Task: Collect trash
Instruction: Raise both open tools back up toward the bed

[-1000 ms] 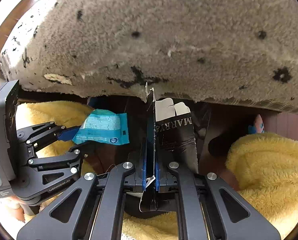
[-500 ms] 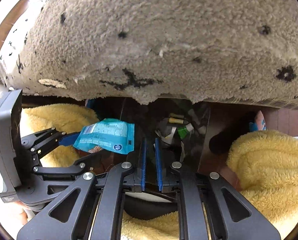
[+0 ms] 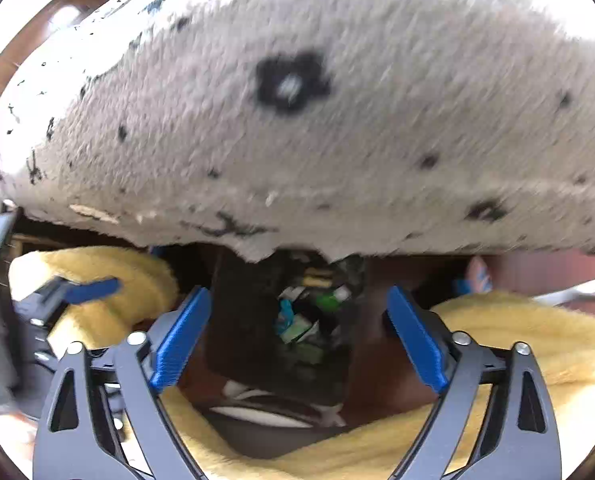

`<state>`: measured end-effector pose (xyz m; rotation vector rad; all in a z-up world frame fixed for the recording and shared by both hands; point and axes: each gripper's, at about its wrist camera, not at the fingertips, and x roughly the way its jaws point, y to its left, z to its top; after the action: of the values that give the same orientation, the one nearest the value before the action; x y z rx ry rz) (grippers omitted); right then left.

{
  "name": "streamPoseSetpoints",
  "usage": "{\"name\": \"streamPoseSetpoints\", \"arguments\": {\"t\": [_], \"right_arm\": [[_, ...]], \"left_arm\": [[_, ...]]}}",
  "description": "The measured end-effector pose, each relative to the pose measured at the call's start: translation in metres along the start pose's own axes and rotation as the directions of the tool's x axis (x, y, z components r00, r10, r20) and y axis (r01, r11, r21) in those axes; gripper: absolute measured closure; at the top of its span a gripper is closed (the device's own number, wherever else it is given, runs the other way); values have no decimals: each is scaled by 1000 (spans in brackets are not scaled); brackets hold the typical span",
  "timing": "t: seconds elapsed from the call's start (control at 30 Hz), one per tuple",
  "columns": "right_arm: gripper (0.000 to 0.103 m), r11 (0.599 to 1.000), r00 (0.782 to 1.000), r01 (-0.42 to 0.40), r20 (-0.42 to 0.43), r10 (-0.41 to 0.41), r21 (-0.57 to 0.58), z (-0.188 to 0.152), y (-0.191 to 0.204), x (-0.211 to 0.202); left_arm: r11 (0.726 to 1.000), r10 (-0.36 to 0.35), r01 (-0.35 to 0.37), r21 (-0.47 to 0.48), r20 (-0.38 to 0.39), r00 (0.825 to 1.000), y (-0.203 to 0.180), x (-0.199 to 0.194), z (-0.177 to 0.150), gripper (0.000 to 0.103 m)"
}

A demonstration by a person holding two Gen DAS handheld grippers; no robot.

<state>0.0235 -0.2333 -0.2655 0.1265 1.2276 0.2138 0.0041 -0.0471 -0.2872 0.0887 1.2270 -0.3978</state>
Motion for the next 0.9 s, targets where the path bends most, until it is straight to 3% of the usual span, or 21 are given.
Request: {"name": "streamPoseSetpoints", "arguments": {"t": [0.2, 0.47, 0.73, 0.9], "right_arm": [[8, 1000, 997, 21, 76, -20, -10, 19, -6, -26], [8, 999, 976, 44, 214, -38, -25, 63, -14, -66], [8, 997, 958, 75, 278, -66, -20, 122, -21, -79], [8, 995, 955, 89, 285, -76, -34, 165, -24, -68]], "left_arm": [[998, 59, -58, -10, 130, 990, 10, -45, 24, 8], [992, 119, -105, -65, 272, 955, 48, -94, 68, 8], [982, 188, -166, -94, 318, 929, 79, -103, 123, 8], [978, 207, -185, -99, 316, 926, 93, -93, 160, 8]]}}
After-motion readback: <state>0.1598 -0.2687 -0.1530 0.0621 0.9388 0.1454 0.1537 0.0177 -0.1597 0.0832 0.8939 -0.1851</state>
